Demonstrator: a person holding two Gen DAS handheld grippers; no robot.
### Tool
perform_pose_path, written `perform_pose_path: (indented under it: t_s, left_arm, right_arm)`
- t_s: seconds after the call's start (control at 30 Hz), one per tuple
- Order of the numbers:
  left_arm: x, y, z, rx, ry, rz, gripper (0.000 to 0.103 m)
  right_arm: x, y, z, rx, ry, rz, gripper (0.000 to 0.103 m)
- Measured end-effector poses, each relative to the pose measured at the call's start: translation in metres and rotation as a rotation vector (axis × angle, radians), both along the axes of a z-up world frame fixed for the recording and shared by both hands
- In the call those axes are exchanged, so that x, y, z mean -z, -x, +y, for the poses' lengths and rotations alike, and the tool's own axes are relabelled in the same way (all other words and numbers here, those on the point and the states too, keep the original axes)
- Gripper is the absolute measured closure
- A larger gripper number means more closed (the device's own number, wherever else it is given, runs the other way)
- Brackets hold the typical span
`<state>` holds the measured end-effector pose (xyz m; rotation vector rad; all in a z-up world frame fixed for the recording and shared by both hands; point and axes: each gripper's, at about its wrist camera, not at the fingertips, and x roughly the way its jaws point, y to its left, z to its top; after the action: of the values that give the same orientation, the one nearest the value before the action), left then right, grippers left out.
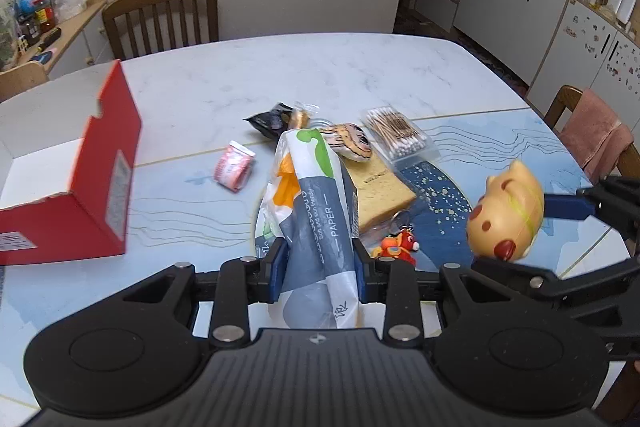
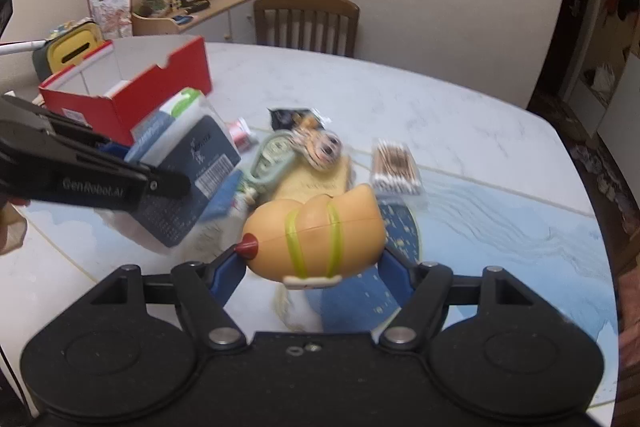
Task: Organize objects
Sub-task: 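Carry the tissue pack and yellow toy with both tools into the red shoebox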
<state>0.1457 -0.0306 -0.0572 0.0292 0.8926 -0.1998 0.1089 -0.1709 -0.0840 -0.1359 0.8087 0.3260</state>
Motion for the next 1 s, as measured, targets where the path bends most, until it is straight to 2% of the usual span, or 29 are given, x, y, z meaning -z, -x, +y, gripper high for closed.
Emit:
perform_pose_path:
  t_s: [0.2,0.4,0.6,1.0]
  left_arm:
    - [-0.015,0.005,0.033,-0.033,-0.006,-0.021,0.072]
    - [-0.03,-0.001,0.085,-0.065,0.015,-0.027,0.072]
    - [-0.041,-0.013,0.146,-0.099,0.026,-0.034,0.072]
    - [-0.057,-0.048,0.247,-0.142,-0.014,-0.056,0.072]
  right_arm:
    - [-0.024,-0.011,0.029,-0.043,-0.023,-0.007,0.031]
    - [-0.041,-0.035,0.072,-0.084,-0.024,0.004,0.031]
    - [-0.048,-0.06,0.117,-0.113,-0.022,0.011,0.031]
    - [-0.056,-0.105,0.215,-0.199,0.017,-0.022,0.031]
